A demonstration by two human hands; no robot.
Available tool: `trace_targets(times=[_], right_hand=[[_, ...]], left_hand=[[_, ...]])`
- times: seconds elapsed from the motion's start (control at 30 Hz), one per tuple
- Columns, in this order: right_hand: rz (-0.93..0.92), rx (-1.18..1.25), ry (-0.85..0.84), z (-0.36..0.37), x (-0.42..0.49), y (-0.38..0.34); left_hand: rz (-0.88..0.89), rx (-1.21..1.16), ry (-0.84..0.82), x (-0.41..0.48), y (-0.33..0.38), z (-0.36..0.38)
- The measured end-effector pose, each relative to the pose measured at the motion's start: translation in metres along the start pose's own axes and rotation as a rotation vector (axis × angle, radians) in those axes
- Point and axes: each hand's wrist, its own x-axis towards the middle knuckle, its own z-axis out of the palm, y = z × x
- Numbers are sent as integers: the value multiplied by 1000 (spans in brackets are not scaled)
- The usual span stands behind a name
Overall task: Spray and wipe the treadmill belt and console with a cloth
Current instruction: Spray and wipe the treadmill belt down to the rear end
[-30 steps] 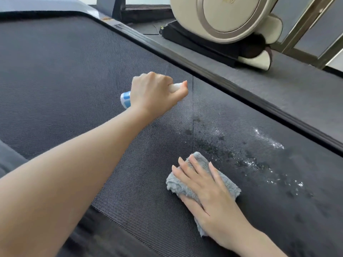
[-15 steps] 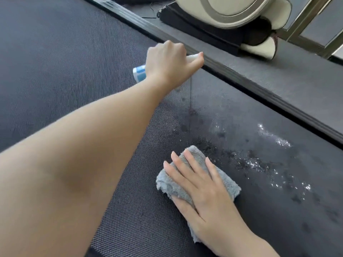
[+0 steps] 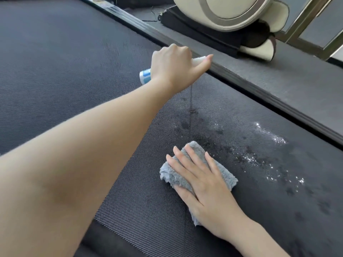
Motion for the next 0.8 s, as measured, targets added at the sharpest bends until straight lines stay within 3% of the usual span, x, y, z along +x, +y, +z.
trace_targets(times=[0.27, 0.47, 0.6, 0.7, 0.8], right_hand=[[-16, 18, -7, -1, 2, -14], [-288, 40, -89, 21, 38, -93], [-377, -8, -76, 24, 69, -99], [-334, -69, -43, 21, 94, -86], [-145, -68, -5, 10, 129, -52]], left_hand=[[19, -25, 40, -65, -38, -59], [-13, -26, 99, -95, -70, -115], [-38, 12, 105, -107, -89, -143], [-26, 38, 89, -112, -102, -155], [-30, 49, 84, -114, -108, -161]])
